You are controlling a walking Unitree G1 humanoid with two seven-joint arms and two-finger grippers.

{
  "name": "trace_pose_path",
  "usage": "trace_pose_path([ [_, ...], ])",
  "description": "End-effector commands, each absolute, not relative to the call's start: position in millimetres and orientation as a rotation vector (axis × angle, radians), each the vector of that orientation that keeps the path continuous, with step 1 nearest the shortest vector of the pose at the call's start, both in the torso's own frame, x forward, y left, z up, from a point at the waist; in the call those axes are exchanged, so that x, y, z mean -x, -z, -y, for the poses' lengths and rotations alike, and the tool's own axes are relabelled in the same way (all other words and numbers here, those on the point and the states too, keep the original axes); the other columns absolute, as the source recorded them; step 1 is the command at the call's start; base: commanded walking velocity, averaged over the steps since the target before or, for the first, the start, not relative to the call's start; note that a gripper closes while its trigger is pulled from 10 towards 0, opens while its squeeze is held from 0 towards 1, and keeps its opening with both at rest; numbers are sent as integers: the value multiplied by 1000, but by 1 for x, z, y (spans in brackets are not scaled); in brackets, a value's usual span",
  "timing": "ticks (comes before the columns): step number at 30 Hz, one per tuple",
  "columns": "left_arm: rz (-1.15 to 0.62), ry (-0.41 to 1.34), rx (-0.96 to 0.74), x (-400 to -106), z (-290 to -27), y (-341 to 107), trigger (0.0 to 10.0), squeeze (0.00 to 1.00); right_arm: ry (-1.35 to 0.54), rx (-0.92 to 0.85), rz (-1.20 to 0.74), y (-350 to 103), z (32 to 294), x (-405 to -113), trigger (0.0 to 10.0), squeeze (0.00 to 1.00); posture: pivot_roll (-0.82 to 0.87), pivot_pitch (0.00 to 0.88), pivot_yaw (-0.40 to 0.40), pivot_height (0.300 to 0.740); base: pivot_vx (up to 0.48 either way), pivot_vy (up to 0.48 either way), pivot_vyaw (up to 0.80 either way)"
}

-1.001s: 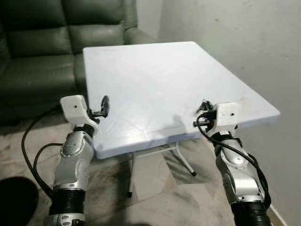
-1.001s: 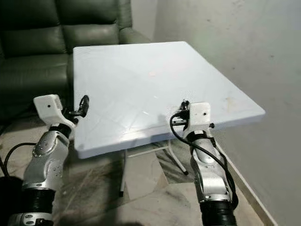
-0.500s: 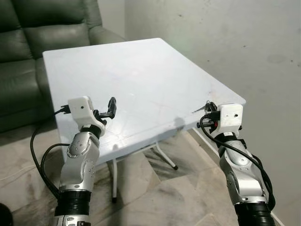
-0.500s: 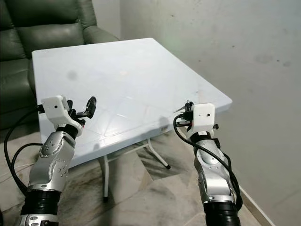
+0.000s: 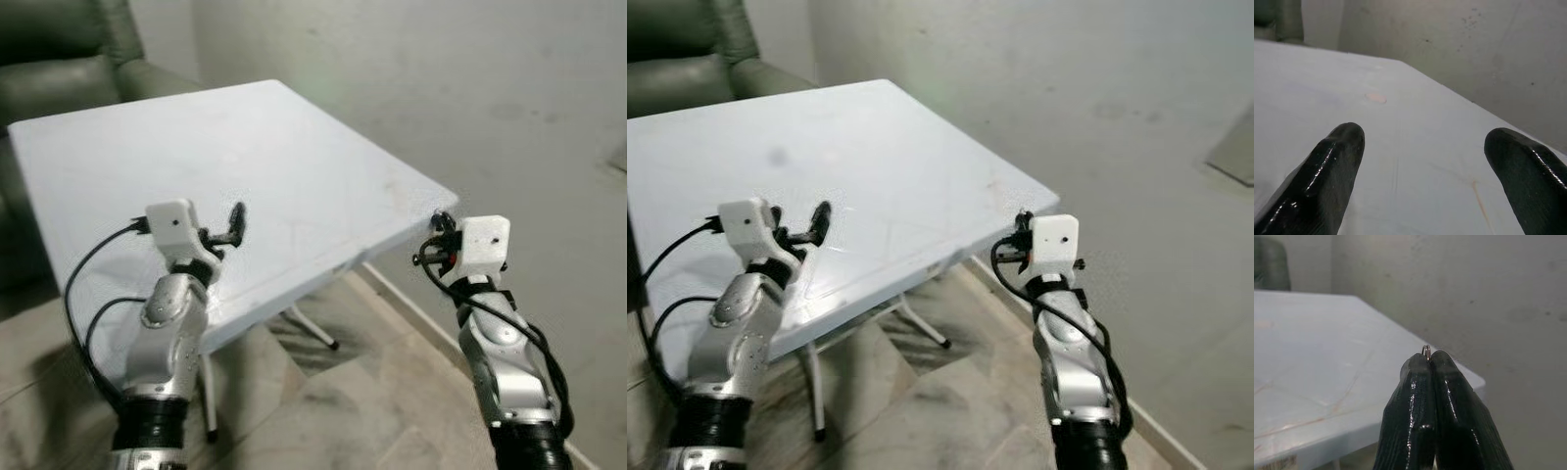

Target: Hang keys on a hook

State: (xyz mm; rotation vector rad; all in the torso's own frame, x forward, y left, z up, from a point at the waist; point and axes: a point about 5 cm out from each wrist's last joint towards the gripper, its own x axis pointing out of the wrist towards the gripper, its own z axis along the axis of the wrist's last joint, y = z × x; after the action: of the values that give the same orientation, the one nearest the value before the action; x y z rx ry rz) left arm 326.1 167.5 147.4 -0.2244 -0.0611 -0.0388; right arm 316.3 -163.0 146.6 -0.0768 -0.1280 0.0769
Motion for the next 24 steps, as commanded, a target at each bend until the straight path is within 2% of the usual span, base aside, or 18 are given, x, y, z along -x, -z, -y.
trace_pose_path([
  [1,68,71,221,-328,-156,-152,10000,0,-47,76,141,-151,170,-317,10000,0,17,0,-38,740,0,0,-769],
  [16,64,99,186,-326,-150,-153,10000,0,-40,81,144,-152,172,-316,10000,0,14,26,-33,740,0,0,-768],
  [24,42,206,149,-322,-136,-150,10000,0,-103,124,132,-149,173,-315,10000,0,4,39,-23,740,0,0,-769],
])
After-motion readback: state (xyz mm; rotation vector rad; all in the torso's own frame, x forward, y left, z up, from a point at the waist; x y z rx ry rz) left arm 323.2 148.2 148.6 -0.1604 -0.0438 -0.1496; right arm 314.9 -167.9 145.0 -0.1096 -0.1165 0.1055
